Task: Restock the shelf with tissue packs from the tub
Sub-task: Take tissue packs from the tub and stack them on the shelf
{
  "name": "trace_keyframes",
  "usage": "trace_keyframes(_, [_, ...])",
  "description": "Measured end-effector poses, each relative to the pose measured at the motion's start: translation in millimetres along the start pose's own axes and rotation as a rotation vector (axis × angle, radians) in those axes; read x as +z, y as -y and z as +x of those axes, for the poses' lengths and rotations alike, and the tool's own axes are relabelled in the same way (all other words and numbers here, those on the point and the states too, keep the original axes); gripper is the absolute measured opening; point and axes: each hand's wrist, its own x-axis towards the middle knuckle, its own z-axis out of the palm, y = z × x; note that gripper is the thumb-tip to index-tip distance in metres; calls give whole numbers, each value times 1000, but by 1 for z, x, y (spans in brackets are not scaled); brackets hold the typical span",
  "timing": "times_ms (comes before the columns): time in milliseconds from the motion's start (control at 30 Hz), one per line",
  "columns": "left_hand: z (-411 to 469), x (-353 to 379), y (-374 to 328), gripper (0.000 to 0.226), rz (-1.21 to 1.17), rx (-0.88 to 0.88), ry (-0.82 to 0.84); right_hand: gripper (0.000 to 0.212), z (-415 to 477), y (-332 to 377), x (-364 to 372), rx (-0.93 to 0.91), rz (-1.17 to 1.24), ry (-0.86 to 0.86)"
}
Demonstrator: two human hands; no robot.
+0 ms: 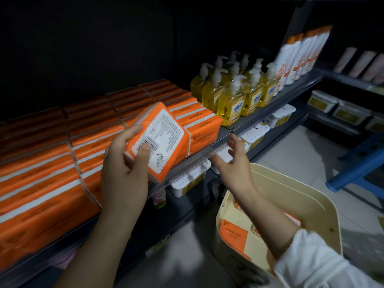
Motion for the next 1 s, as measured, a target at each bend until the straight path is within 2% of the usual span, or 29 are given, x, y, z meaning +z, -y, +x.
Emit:
trace_keyframes(133, [-14, -1, -6, 42, 80, -27, 185, 49, -30, 18, -3, 81, 150, 82])
trace_keyframes(300, [-38, -8, -23, 70, 41, -191, 298, 46, -61, 31, -13, 161, 312, 310])
trace_keyframes(433, [-46, -23, -27, 72, 87, -180, 326, 37, -77, 29, -6, 242, 398, 413])
trace_keyframes(533, [-47, -37, -12, 70, 157, -138, 341, 45, -82, 28, 5, 316, 495, 464])
trace_keyframes(600, [-45, -48, 0, 64, 251, -36, 354, 54, -83, 29, 12, 399, 528, 511])
trace_keyframes(733, [-47, -62, 14, 43, 498, 333, 421, 61, -82, 34, 19, 694, 747, 644])
trace_keyframes(800, [-51, -65, 21, 31, 530, 483, 477, 57, -84, 34, 22, 740, 769, 649])
trace_keyframes(867, [-54, -65, 26, 29, 571, 570, 544, 52, -85, 31, 25, 760, 777, 604])
trace_keyframes(933, [-57, -68, 26, 60, 644, 506, 613, 36, -83, 32, 26, 742, 806, 569])
trace_keyframes(1000, [-59, -71, 22, 94, 623, 270, 607, 23, -78, 33, 23, 672, 813, 558])
